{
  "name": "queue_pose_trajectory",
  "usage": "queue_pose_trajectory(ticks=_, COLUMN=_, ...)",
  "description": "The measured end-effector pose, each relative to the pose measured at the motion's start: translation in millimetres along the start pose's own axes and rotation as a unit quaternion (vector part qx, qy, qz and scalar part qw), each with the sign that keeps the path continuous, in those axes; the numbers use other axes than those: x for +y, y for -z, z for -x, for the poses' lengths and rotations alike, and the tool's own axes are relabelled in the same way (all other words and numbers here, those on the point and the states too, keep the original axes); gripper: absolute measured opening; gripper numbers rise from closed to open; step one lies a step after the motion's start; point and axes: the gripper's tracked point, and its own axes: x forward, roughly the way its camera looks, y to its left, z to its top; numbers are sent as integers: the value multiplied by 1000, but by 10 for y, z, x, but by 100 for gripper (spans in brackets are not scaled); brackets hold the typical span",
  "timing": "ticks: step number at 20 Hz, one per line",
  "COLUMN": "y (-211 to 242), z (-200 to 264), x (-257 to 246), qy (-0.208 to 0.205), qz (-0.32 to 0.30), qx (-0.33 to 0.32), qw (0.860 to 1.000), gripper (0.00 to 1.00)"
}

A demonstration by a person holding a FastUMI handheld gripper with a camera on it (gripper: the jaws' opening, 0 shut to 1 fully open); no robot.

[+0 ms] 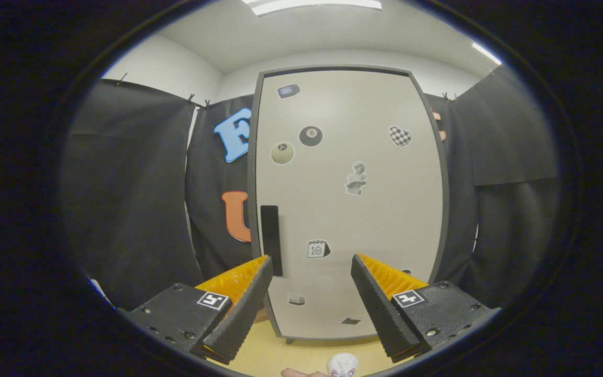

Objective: Open the shoe cabinet door, grab the shoes and put them into the shoe cabinet, then close the shoe cabinet door.

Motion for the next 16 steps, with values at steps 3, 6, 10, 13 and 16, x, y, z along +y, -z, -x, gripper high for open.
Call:
queue_pose_trajectory(ticks=3, y=18, z=-313, x=247, qy=-16, qz=-15, qx=5, qw=1000, gripper=99)
queue_pose_trajectory(ticks=6, y=-1, z=-648, x=375, qy=-18, qz=-27, qx=11, qw=999, gripper=99)
queue_pose_trajectory(ticks=10, y=38, z=-1010, x=481, qy=-26, qz=-33, qx=34, qw=999, gripper=99)
queue_pose_trajectory(ticks=13, y=111, z=-1181, x=457, qy=-13, qz=-22, qx=37, qw=999, gripper=89)
queue_pose_trajectory(ticks=16, y=167, z=-1275, x=396, qy=9, qz=-1, qx=48, qw=999, gripper=57)
